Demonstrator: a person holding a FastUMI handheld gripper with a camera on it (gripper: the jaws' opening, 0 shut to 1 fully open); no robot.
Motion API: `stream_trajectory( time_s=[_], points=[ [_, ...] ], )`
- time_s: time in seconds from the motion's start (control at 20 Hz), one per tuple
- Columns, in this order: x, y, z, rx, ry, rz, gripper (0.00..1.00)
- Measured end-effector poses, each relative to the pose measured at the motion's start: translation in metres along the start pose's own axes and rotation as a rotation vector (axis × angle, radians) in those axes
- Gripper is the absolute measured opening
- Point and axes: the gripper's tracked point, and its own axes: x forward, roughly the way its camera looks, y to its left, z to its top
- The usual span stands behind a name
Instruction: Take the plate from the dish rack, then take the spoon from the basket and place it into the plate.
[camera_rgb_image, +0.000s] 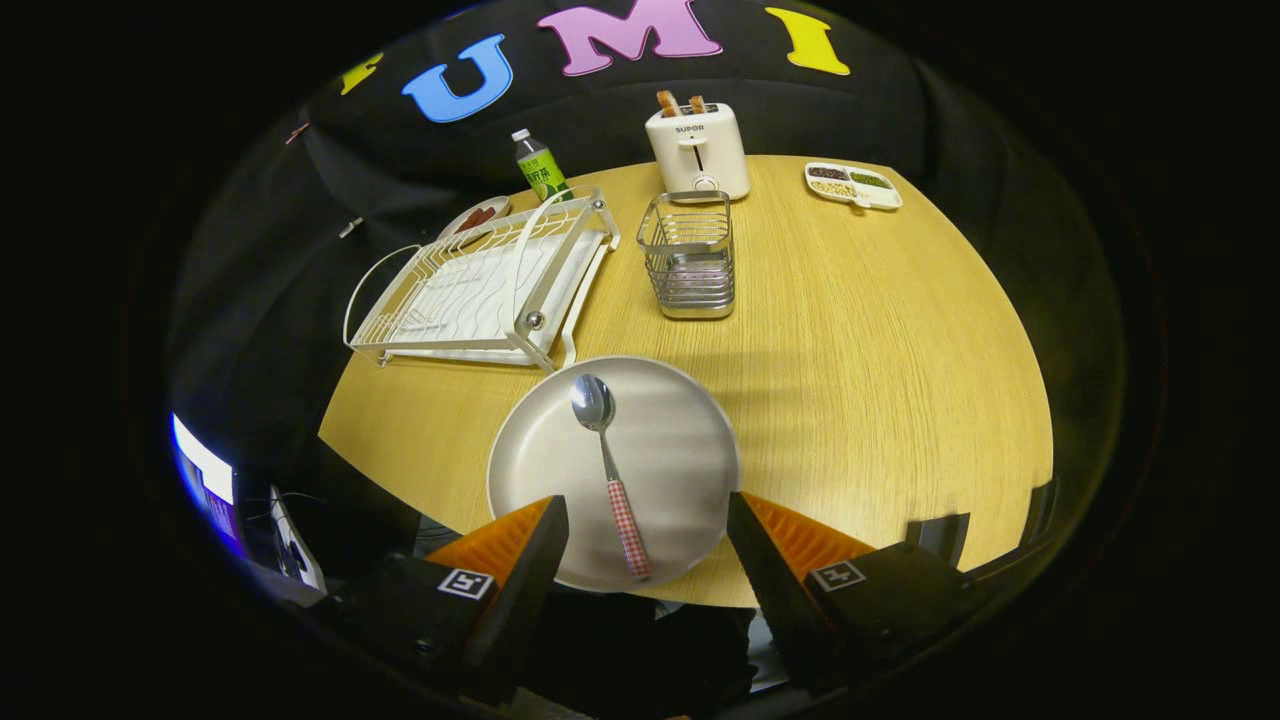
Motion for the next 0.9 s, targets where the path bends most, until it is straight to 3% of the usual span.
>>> stream_trajectory(
  time_s=[0.25, 0.55, 0.9],
  points=[
    [-0.045, 0.005, 0.074, -0.029, -0.189, -0.025, 0.99],
    [-0.139, 0.012, 0.191, -0.107, -0.501, -0.059, 0.99],
    [-0.226, 0.010, 0.254, -0.112, -0.690, -0.086, 0.99]
  ],
)
